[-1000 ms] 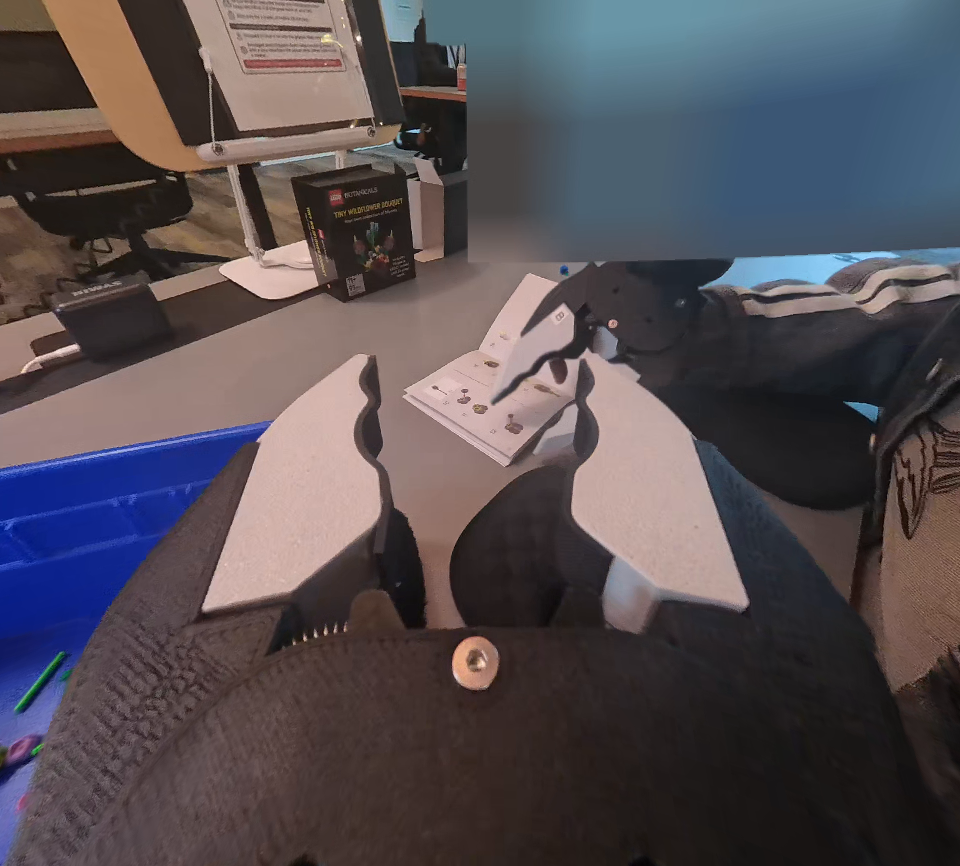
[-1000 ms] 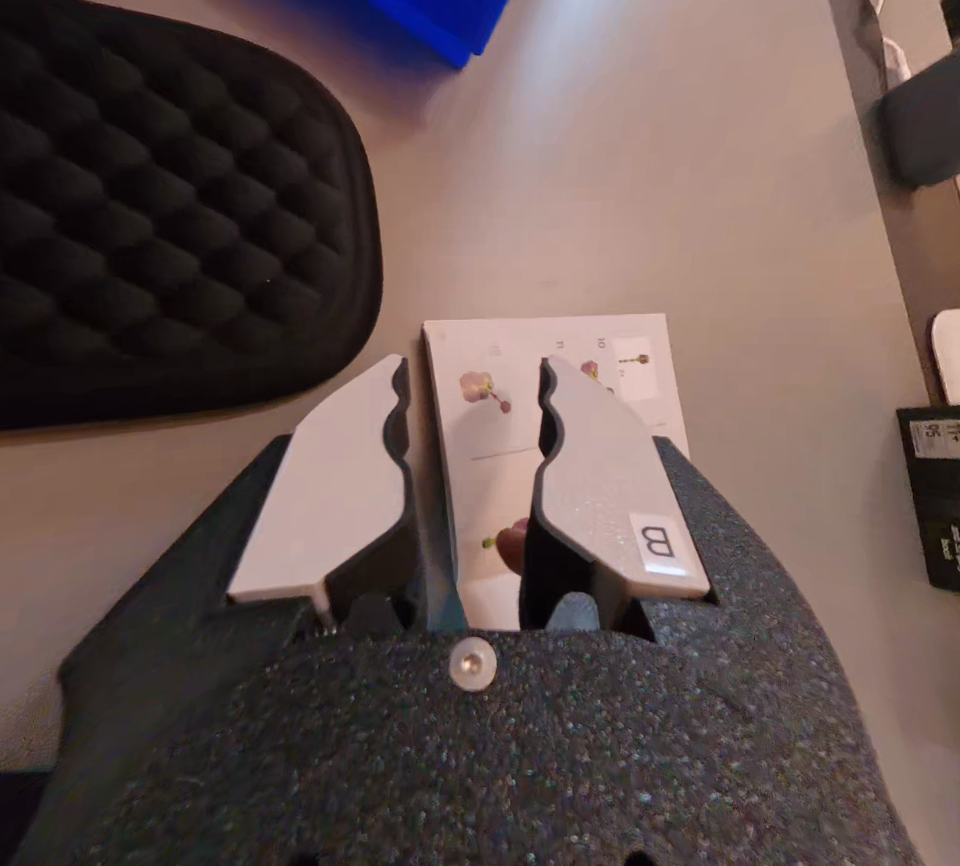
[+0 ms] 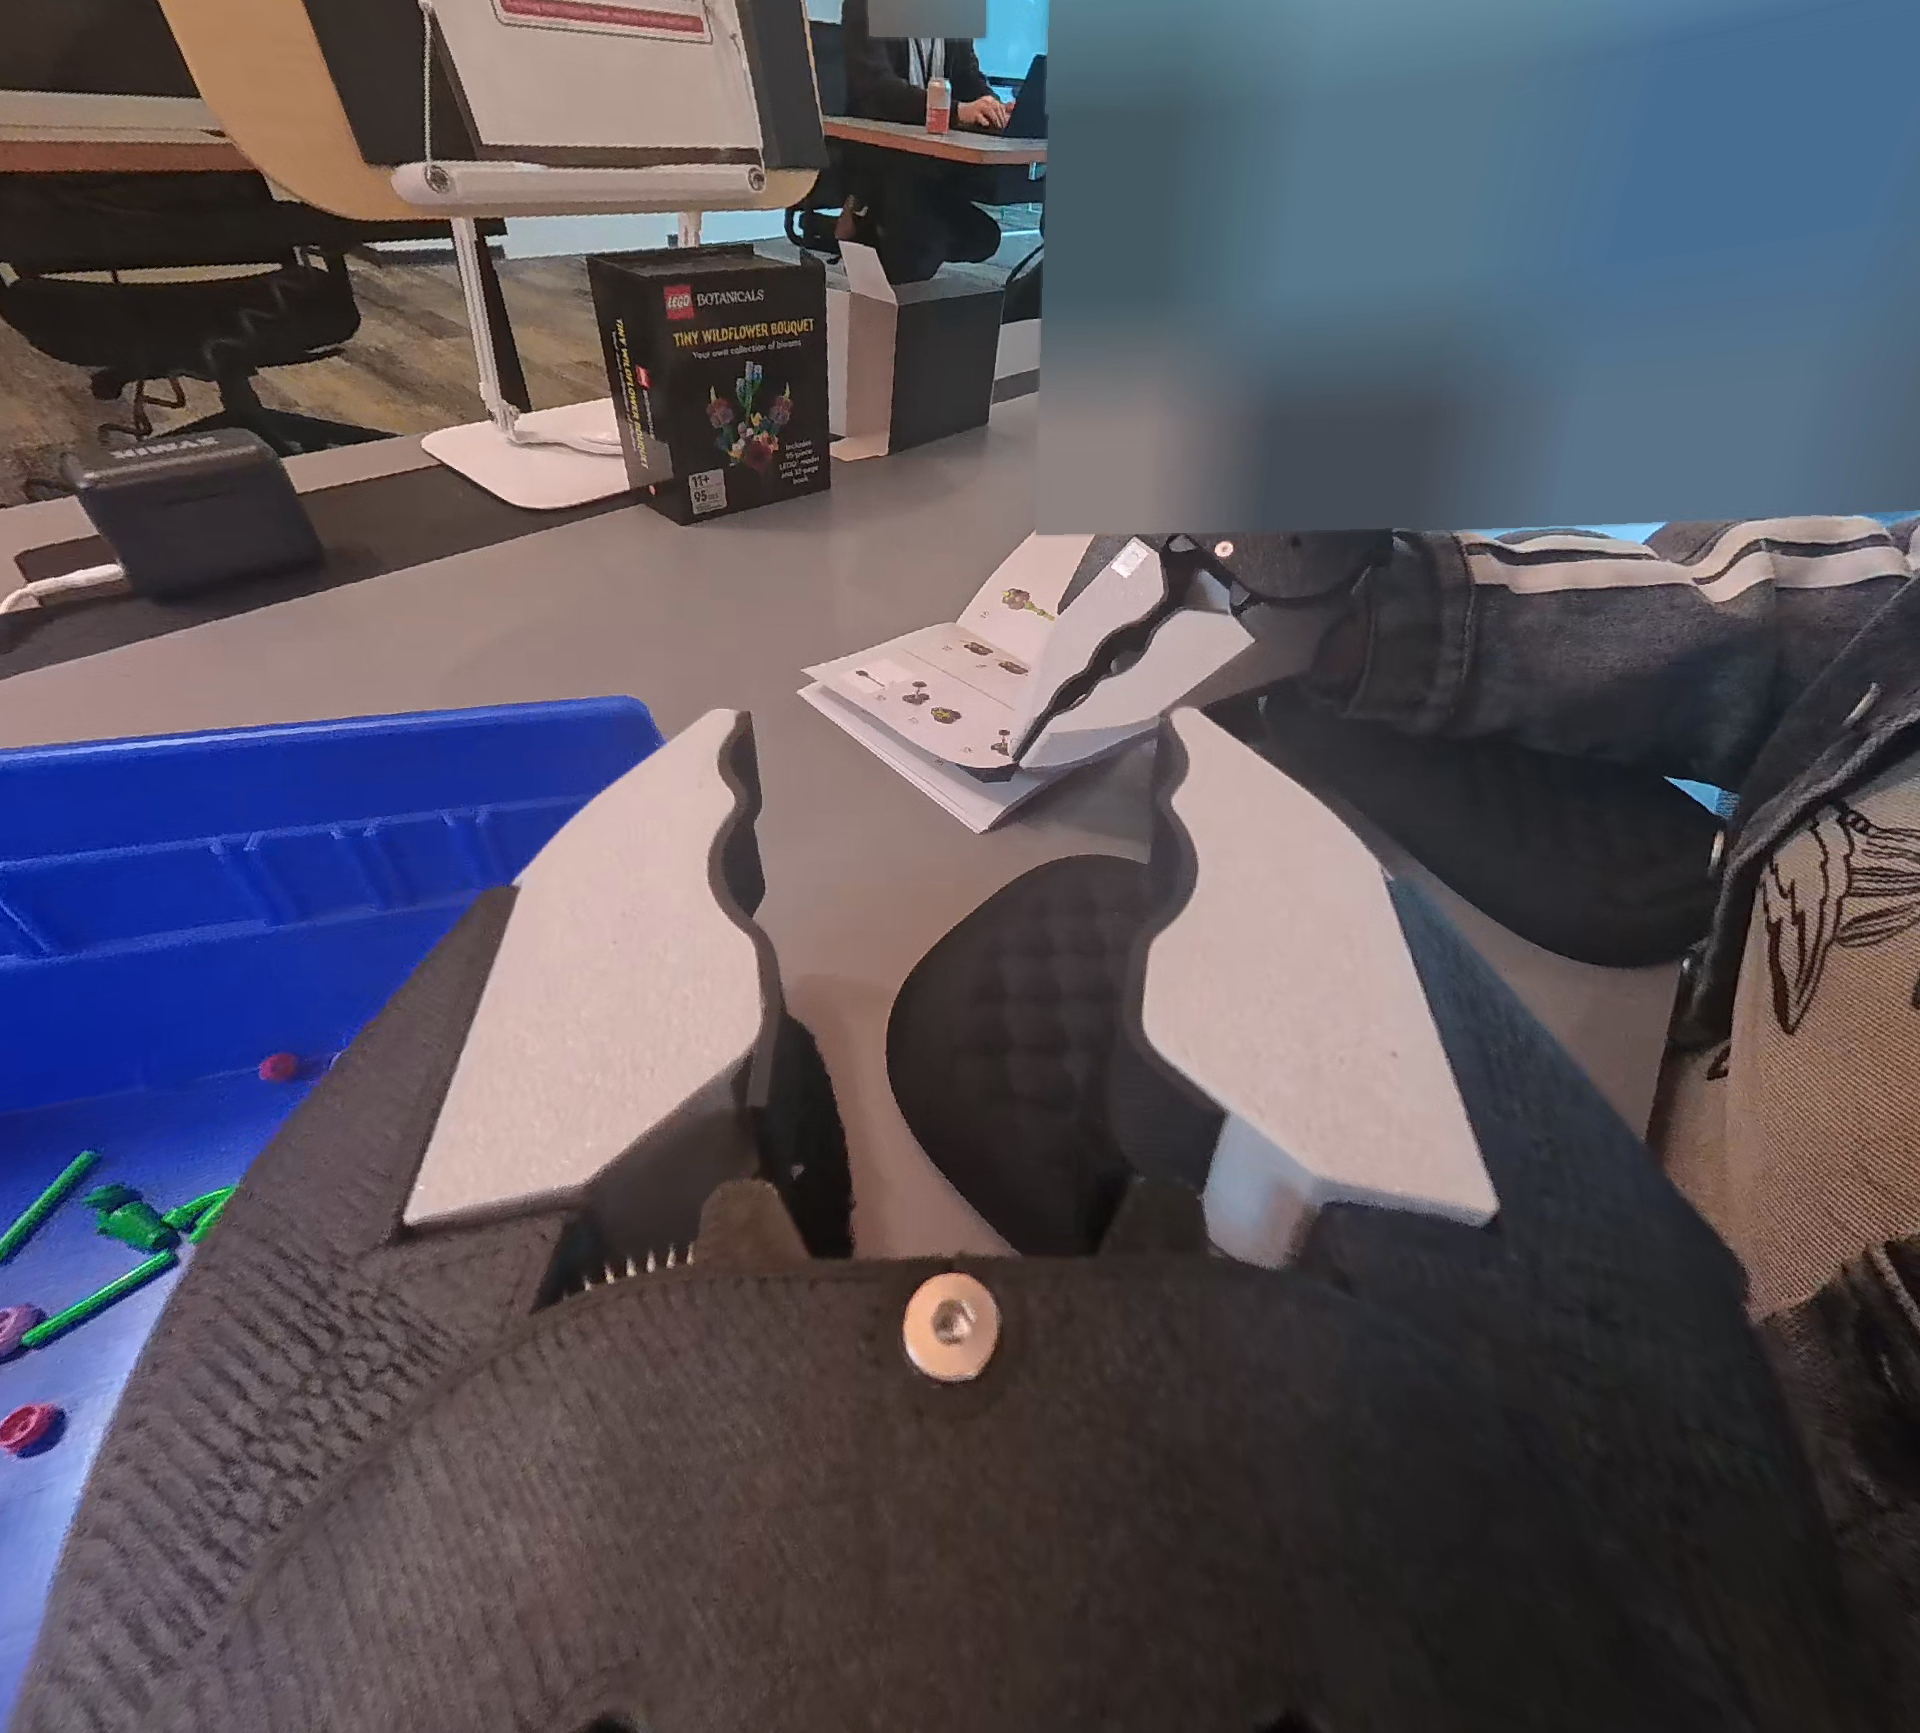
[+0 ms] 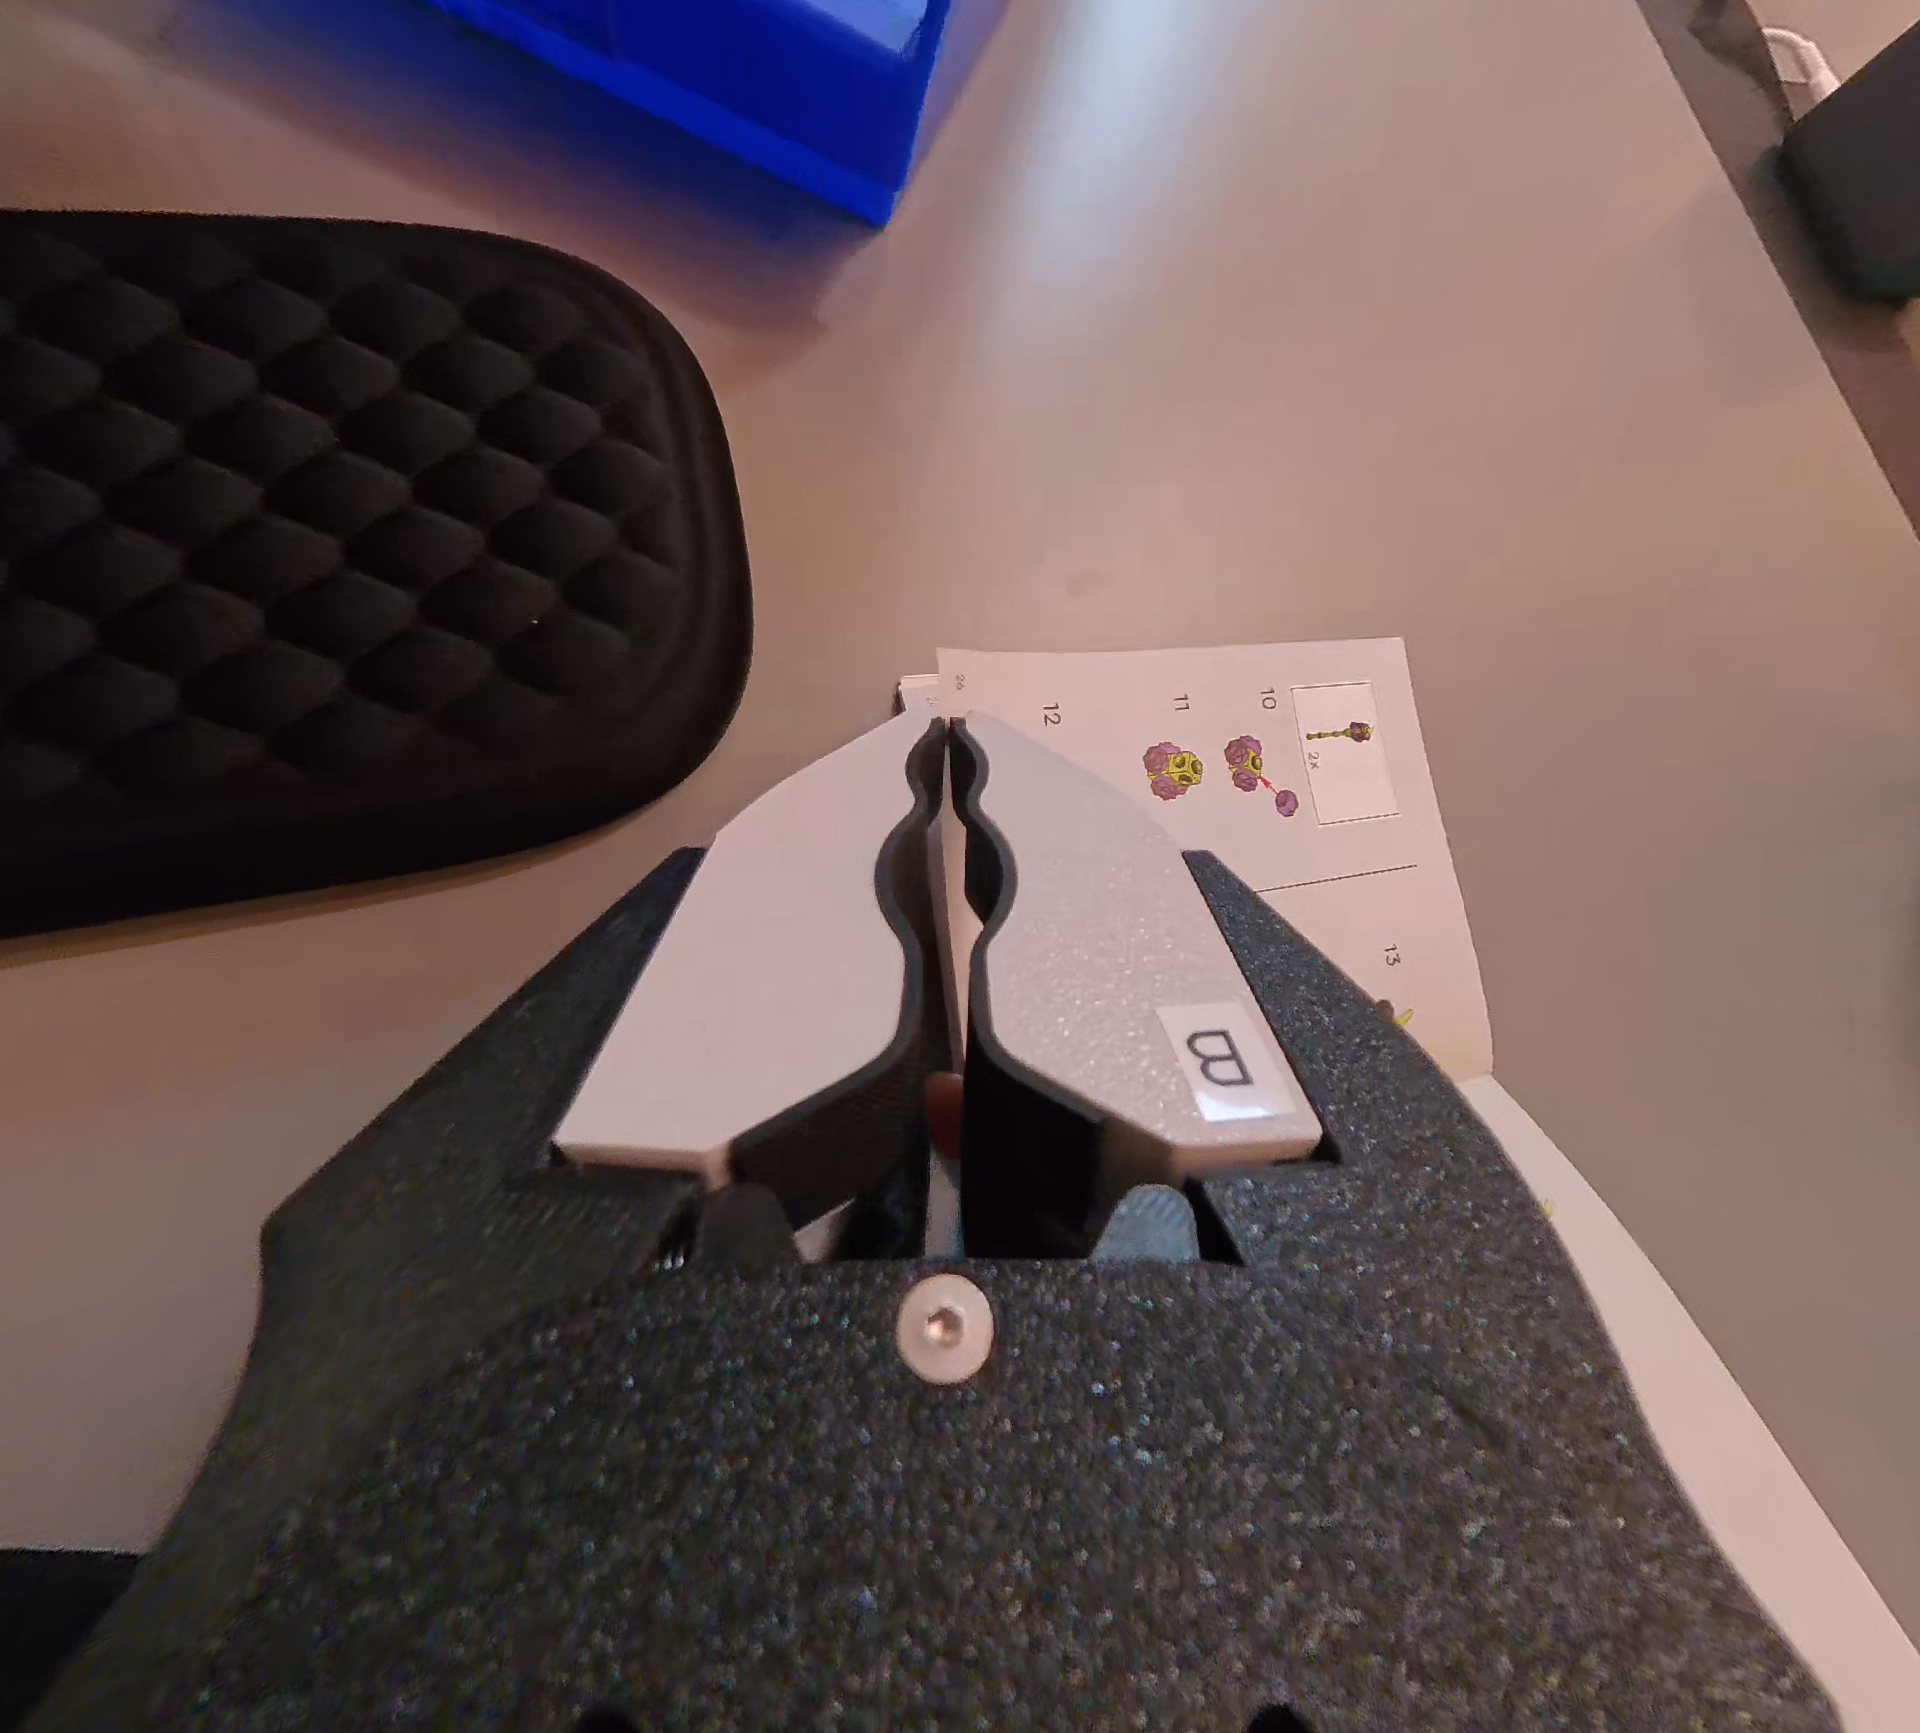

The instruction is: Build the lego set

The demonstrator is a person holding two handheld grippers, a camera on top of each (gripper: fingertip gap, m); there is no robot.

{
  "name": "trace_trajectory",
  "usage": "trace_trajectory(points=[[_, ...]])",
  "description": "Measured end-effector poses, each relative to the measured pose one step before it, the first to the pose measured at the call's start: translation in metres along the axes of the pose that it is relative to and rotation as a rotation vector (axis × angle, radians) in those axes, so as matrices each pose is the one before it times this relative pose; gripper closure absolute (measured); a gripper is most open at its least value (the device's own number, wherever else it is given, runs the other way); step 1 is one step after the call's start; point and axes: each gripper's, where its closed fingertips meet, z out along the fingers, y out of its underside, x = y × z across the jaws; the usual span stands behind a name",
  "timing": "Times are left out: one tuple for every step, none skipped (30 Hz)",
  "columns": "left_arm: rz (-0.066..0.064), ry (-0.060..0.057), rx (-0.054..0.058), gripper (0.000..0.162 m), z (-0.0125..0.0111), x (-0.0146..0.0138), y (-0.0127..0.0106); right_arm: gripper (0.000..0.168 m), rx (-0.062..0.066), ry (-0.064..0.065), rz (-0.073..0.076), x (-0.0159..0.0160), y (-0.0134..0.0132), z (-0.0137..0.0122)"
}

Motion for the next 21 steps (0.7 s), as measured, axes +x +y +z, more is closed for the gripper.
trace_trajectory(points=[[-0.0004, 0.0021, -0.0019, 0.089, 0.00007, 0.00043, 0.00053, 0.167, 0.0067, -0.0067, 0.0129, 0.00002, -0.00047, -0.00038], [-0.0010, 0.0020, -0.0020, 0.089, 0.00007, 0.00025, 0.00043, 0.167, 0.0081, -0.0060, 0.0135, 0.00031, -0.00054, -0.00054], [-0.0011, 0.0001, -0.0016, 0.089, 0.00002, 0.00003, 0.00048, 0.167, 0.0075, -0.0048, 0.0129, 0.00041, -0.00053, -0.00059], [-0.0004, -0.0005, -0.0003, 0.089, 0.00001, -0.00006, 0.00024, 0.167, 0.0071, -0.0047, 0.0109, 0.00037, -0.00056, -0.00061], [-0.0009, -0.0004, 0.0000, 0.089, -0.00002, -0.00019, 0.00029, 0.168, 0.0075, -0.0047, 0.0098, 0.00015, -0.00067, -0.00063], [-0.0021, 0.0007, -0.0012, 0.089, 0.00007, -0.00003, 0.00042, 0.168, 0.0068, -0.0031, 0.0085, 0.00026, -0.00065, -0.00067], [-0.0032, 0.0009, -0.0023, 0.089, 0.00007, -0.00007, 0.00064, 0.168, 0.0051, -0.0027, 0.0066, 0.00027, -0.00045, -0.00049], [-0.0035, -0.0002, -0.0032, 0.089, 0.00007, -0.00021, 0.00054, 0.168, 0.0035, -0.0026, 0.0053, 0.00005, -0.00018, -0.00045], [-0.0015, 0.0008, -0.0022, 0.089, 0.00010, 0.00001, 0.00033, 0.168, 0.0016, -0.0023, 0.0022, -0.00002, -0.00005, -0.00017], [0.0000, 0.0016, -0.0010, 0.089, 0.00006, 0.00026, 0.00011, 0.168, -0.0012, -0.0029, -0.0019, -0.00038, 0.00034, -0.00003], [0.0008, 0.0014, -0.0007, 0.089, 0.00000, 0.00032, 0.00000, 0.168, -0.0053, -0.0045, -0.0056, -0.00096, 0.00077, 0.00019], [0.0013, -0.0003, 0.0001, 0.089, 0.00006, 0.00007, -0.00011, 0.168, -0.0088, -0.0039, -0.0080, -0.00121, 0.00116, 0.00058], [0.0019, 0.0001, 0.0002, 0.089, 0.00009, 0.00007, -0.00003, 0.168, -0.0097, -0.0071, -0.0091, -0.00171, 0.00123, 0.00083], [0.0015, 0.0014, -0.0007, 0.089, 0.00007, 0.00013, 0.00008, 0.168, -0.0094, -0.0129, -0.0068, -0.00253, 0.00128, 0.00090], [0.0008, 0.0023, -0.0013, 0.089, 0.00010, 0.00016, 0.00024, 0.168, -0.0089, -0.0129, -0.0022, -0.00239, 0.00110, 0.00098], [0.0004, 0.0036, -0.0003, 0.089, 0.00009, 0.00018, 0.00000, 0.168, -0.0082, -0.0123, -0.0012, -0.00214, 0.00113, 0.00077], [0.0005, 0.0041, 0.0015, 0.089, 0.00000, 0.00055, -0.00028, 0.168, -0.0064, -0.0119, -0.0012, -0.00215, 0.00081, 0.00036], [0.0014, 0.0035, 0.0027, 0.089, 0.00001, 0.00054, -0.00051, 0.168, -0.0051, -0.0132, -0.0006, -0.00240, 0.00074, -0.00012], [0.0023, 0.0015, 0.0018, 0.089, -0.00020, 0.00038, -0.00036, 0.168, -0.0066, -0.0126, 0.0016, -0.00233, 0.00113, -0.00027], [0.0029, -0.0004, 0.0003, 0.089, -0.00009, 0.00011, -0.00019, 0.168, -0.0076, -0.0110, 0.0007, -0.00220, 0.00150, -0.00062], [0.0035, -0.0001, -0.0002, 0.089, -0.00007, 0.00018, -0.00003, 0.168, -0.0097, -0.0100, -0.0030, -0.00227, 0.00207, -0.00054]])
